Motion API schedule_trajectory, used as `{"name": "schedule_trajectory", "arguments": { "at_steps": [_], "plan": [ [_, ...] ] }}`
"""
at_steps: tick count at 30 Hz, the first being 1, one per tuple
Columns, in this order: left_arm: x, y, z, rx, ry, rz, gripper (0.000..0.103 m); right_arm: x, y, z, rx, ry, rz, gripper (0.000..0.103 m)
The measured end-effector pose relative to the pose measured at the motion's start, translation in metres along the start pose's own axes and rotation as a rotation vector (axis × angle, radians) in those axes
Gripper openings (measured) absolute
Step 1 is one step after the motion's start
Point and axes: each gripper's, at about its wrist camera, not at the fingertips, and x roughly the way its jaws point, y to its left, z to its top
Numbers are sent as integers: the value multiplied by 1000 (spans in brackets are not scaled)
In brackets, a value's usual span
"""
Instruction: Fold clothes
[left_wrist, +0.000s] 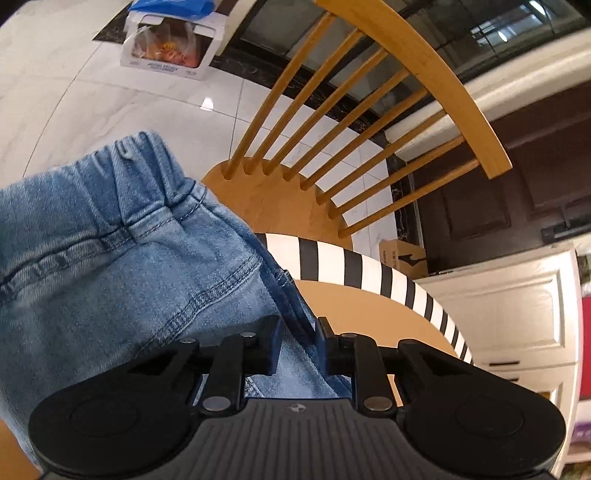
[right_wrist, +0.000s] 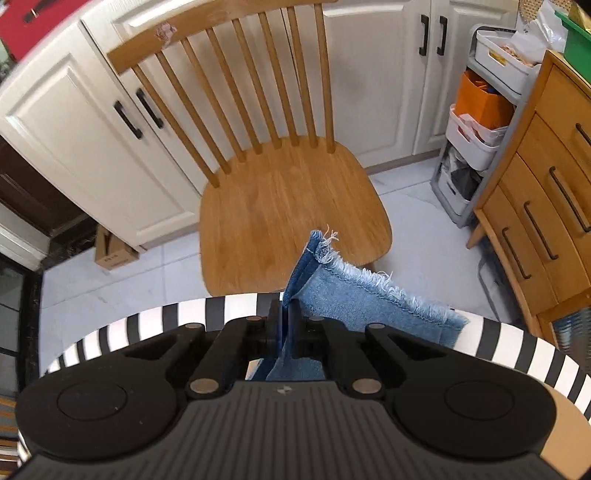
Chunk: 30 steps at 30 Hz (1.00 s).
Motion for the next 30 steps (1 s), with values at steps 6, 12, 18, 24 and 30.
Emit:
{"name": "schedule_trajectory", "arguments": {
  "at_steps": [6, 12, 18, 24, 30],
  "plan": [
    [-1, 4, 4, -26, 8, -18, 24, 16, -15, -5, 123, 9, -37, 23],
    [-27, -2, 11, 6, -92, -136, 33, -15, -57, 8, 207, -174, 119, 34],
    [-33, -11, -17, 79, 48, -270, 38, -15, -45, -12, -32, -43, 369, 20],
    [-1, -22, -53, 291, 66, -220, 38, -1, -3, -70, -274, -17, 291, 21],
    [-4, -16, -42, 336, -37, -227, 39, -62, 18, -120, -399, -121, 430, 42]
  ]
}}
